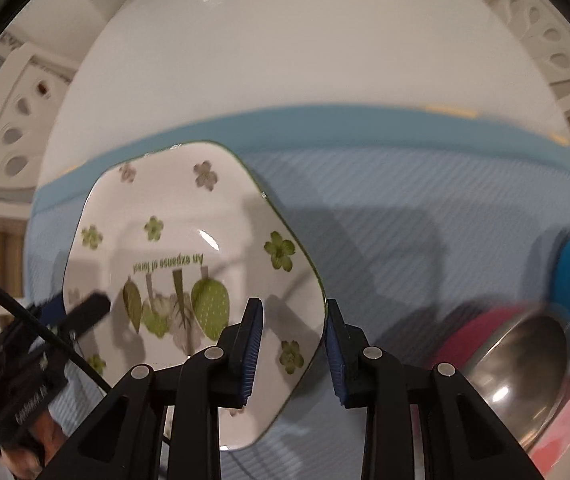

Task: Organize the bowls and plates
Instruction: 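Lift the second hexagonal plate off the mat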

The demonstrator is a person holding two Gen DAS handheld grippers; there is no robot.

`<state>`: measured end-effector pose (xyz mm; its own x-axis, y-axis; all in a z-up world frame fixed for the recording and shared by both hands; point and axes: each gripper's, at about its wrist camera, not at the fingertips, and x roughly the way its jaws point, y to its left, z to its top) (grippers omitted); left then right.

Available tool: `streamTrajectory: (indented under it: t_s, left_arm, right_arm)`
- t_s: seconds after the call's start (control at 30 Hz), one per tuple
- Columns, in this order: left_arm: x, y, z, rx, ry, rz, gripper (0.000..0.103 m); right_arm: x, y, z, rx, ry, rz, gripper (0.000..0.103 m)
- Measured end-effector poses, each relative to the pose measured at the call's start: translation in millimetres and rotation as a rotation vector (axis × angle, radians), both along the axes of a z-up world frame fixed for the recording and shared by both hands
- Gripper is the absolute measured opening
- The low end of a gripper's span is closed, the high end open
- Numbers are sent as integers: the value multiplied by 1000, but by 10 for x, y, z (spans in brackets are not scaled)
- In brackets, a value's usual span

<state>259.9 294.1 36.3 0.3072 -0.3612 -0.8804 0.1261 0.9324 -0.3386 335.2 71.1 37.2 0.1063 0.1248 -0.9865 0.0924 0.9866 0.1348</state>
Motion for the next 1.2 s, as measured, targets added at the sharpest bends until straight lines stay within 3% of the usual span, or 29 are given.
streamTrajectory:
  t_s: [0.1, 0.17, 0.23, 0.37, 0.53, 0.7, 0.87, 1.2]
  left_arm:
    - [-73, 261, -19, 10, 3, 24, 40]
    - [-96, 368, -42, -25, 9, 30, 39]
    - [-104, 367, -74, -51, 14, 26, 39]
    - [-123, 262, -161, -26, -40, 8, 40]
    - [-48, 222, -170, -66, -75, 26, 41]
    - [-98, 146, -102, -19, -131, -6, 42]
    - [-183, 99, -1, -23, -142, -11, 42]
    - [-297, 1, 282, -16, -162, 1, 42]
  right_arm:
    - [-158, 124, -14, 86, -11, 6, 29]
    - [-245, 131, -3, 144, -45, -9, 29]
    - [-321, 37, -5, 180, -96, -35, 29]
    - [-375, -164, -88, 272, -170, -63, 29]
    - [-623, -242, -187, 254, -322, -3, 29]
    - [-694, -32, -148, 170, -400, 114, 31]
    - [-798, -64, -70, 196, -402, 164, 31]
    - [-748, 57, 144, 212, -372, 78, 31]
